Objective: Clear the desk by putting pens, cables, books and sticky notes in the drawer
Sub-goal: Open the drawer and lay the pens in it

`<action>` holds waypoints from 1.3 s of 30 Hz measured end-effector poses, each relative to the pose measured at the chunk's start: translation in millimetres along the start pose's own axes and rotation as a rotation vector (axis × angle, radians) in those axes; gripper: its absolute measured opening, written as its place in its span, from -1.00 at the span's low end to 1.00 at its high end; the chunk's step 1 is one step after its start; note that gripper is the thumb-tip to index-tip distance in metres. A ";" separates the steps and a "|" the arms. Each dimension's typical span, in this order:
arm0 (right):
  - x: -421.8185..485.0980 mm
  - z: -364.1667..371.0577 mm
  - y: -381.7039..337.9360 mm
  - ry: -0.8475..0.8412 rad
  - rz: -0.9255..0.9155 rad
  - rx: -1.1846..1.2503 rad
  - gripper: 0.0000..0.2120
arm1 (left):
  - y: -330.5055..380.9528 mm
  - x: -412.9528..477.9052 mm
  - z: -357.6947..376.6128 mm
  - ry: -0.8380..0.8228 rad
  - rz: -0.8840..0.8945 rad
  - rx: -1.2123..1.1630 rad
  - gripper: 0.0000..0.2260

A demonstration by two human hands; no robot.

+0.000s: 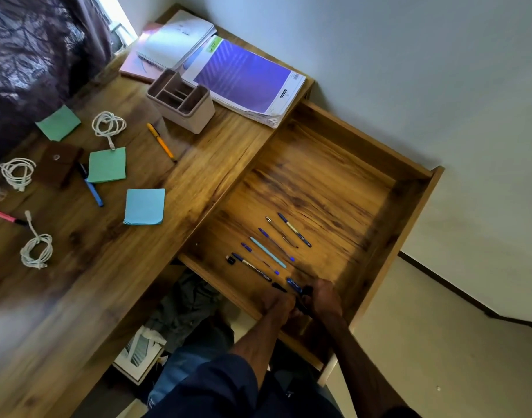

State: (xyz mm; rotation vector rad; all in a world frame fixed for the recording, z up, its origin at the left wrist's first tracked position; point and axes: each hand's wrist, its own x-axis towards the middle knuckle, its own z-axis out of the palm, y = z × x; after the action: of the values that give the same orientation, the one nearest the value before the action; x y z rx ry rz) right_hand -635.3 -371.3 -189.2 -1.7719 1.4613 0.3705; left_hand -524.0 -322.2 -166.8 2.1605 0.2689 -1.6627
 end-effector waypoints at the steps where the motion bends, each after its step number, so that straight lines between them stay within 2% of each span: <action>1: 1.5 1.0 1.5 -0.002 -0.005 -0.015 -0.93 | -0.5 0.3 -0.3 0.015 -0.004 0.004 -0.81; 6: 3.3 2.0 1.5 -0.018 -0.050 -0.108 -0.91 | -4.7 8.7 2.4 0.040 -0.037 0.061 -0.82; 9: 1.8 3.2 0.8 -0.012 -0.058 -0.130 -0.94 | -2.2 2.5 0.2 0.097 0.015 0.132 -0.89; 14: -1.2 8.3 2.0 0.011 -0.059 -0.143 -0.90 | -3.8 7.1 -7.0 0.122 0.025 0.177 -0.85; 18: -11.0 -6.2 -9.1 0.039 -0.060 -0.044 -0.89 | -4.1 3.2 -15.3 0.081 0.191 0.280 -0.78; 21: -19.4 -23.0 -26.6 0.147 -0.102 0.035 -0.84 | -0.9 3.1 -30.1 0.126 0.348 0.398 -0.78; 23: -25.0 -32.7 -45.1 0.218 -0.146 0.077 -0.82 | 2.7 9.2 -44.3 0.125 0.411 0.438 -0.75; 27: -34.9 -42.1 -97.7 0.338 -0.231 0.138 -0.83 | 22.1 -32.9 -98.3 0.216 0.588 0.502 -0.87; 29: -39.0 -41.3 -127.7 0.388 -0.315 0.178 -0.84 | 27.8 -50.1 -127.8 0.232 0.658 0.487 -0.85; 34: -44.7 -28.9 -208.4 0.382 -0.542 0.196 -0.85 | 36.4 -80.4 -210.5 0.324 0.829 0.379 -0.83; 39: -53.0 -8.5 -296.3 0.333 -0.711 0.182 -0.84 | 37.9 -97.5 -297.9 0.526 0.811 0.302 -0.80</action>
State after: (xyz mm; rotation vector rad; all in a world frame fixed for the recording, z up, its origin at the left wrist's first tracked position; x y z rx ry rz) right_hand -379.6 -334.7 -34.4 -2.1192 0.9328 -0.4259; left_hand -273.7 -221.7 -2.7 2.4043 -0.6780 -0.7057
